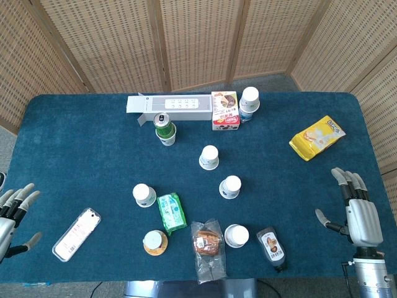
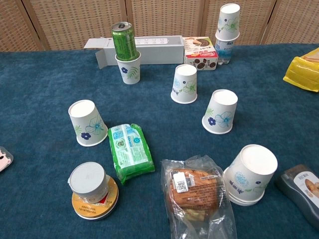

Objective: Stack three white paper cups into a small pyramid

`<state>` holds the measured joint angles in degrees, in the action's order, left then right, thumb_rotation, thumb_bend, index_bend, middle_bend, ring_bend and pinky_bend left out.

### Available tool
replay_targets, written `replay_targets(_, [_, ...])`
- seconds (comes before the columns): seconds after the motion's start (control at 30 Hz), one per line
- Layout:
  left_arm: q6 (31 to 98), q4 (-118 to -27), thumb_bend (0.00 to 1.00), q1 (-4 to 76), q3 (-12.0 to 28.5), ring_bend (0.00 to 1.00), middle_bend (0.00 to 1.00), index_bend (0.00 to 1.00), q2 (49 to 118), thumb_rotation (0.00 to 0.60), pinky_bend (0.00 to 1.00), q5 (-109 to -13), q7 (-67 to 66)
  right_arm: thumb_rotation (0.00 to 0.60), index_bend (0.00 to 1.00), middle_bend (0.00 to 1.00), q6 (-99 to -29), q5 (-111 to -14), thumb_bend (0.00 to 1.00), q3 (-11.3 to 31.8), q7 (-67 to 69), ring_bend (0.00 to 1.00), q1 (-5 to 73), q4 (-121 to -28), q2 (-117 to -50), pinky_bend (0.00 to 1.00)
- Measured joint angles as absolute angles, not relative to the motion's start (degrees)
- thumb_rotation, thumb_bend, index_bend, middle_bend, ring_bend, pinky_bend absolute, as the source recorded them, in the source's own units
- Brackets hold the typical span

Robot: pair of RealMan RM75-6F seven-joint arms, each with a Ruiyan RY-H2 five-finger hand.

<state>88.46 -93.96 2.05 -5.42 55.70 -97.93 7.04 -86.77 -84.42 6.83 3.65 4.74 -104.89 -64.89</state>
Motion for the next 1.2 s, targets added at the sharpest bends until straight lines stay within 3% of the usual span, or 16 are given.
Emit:
replay_targets(0.67, [85.27,-93.84,0.32,3.95,-5.26,0.0,0.0,0.0,56.64,0.6,0.0,-97.93,7.31,0.6,0.06,0.0,-86.67,-83.73,0.27,7.25,4.16,0.0,4.77,-105.03,-64.57,0.0])
replay_targets(0.97, [78.78,-95.68,0.32,10.12,-3.51,0.0,0.0,0.0,56.38,0.6,0.0,-98.89,6.14,0.6,0.06,0.0,-86.75,-83.65,0.27,7.38,4.98,0.0,4.7,-104.98,-64.26,0.0])
replay_targets(1.2, [70.07,-97.9,0.31,17.48,-0.6,0.0,0.0,0.0,57.03,0.6,0.0,-98.96,0.55,0.6,0.06,0.0,-86.85,-83.69,0.27,7.41,5.29,0.0,4.62,-105.04,-64.08,0.0])
